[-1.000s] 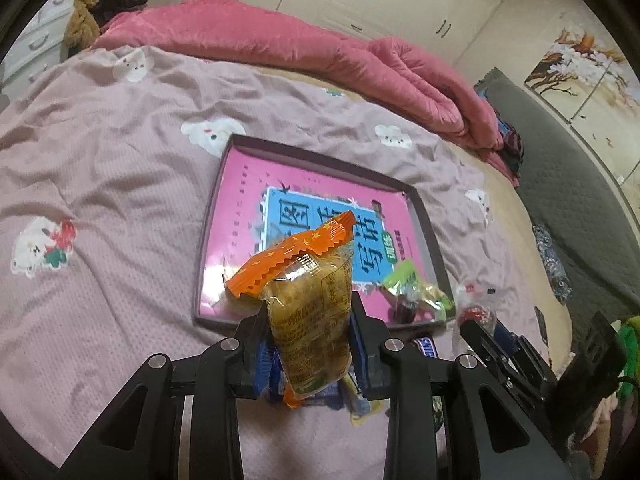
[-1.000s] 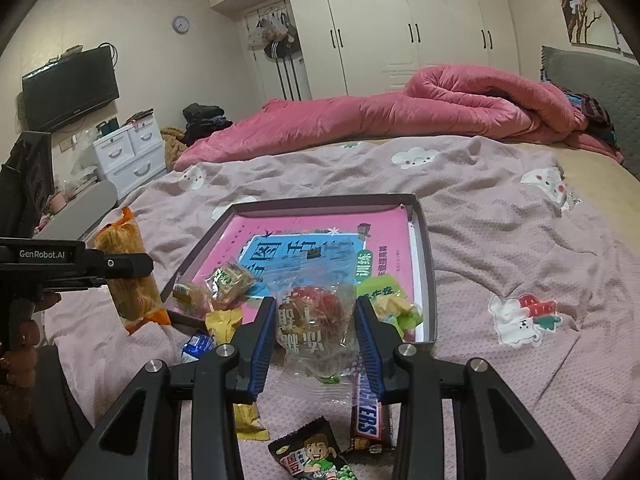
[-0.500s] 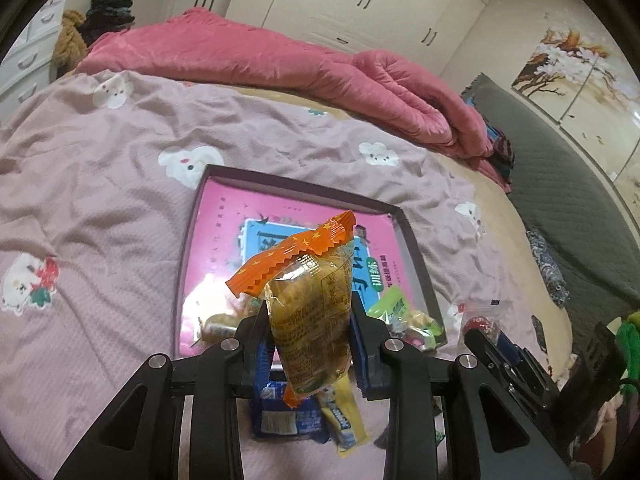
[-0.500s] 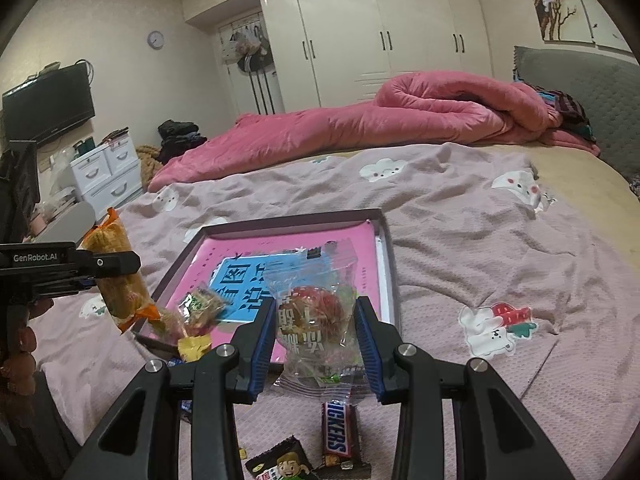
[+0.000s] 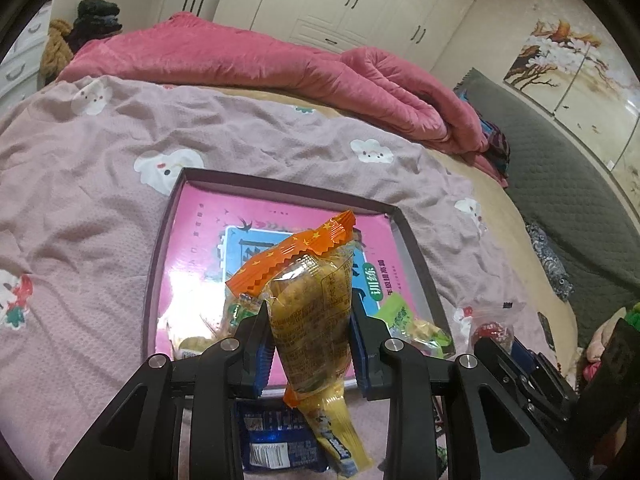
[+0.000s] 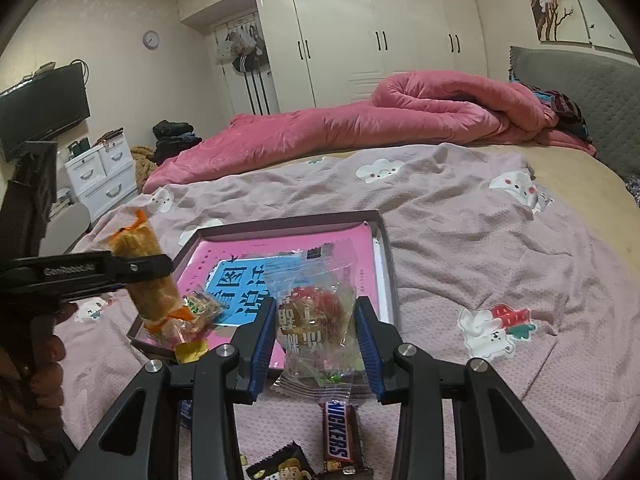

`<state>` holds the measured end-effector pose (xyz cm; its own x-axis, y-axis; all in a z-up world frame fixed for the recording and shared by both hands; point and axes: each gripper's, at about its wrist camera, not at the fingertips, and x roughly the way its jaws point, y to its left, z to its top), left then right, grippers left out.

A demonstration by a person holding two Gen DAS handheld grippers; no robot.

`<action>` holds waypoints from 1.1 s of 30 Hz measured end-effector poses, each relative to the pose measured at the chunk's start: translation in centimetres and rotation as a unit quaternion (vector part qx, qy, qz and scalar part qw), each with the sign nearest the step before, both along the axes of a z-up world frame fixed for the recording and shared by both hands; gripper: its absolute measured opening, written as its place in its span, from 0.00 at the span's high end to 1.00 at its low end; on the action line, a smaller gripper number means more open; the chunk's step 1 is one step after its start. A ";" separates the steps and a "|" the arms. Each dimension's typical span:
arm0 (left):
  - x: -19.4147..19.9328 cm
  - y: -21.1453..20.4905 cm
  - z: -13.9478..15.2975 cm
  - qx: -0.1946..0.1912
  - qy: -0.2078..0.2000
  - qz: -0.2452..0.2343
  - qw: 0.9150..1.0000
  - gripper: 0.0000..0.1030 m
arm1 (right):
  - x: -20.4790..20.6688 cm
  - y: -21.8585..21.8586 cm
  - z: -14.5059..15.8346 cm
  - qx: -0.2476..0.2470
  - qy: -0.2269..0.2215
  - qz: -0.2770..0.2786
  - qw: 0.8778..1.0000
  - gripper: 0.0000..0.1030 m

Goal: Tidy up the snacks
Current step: 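Lift and carry the cracker bag with left gripper while right gripper carries candy bag to tray, then lower and release the cracker bag on the book while right gripper releases the candy bag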

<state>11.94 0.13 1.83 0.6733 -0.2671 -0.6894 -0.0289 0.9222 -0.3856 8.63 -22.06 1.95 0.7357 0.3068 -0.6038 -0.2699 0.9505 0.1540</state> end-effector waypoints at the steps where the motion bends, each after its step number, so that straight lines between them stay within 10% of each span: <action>1: 0.1 -0.1 -0.2 0.002 0.000 -0.001 1.000 0.68 | 0.0 0.2 0.0 -0.002 -0.001 0.000 1.000 0.62; 33: 2.8 -1.8 -4.8 0.010 0.043 -0.033 0.998 0.68 | 4.1 0.9 -3.3 -0.058 0.034 -0.040 0.997 0.62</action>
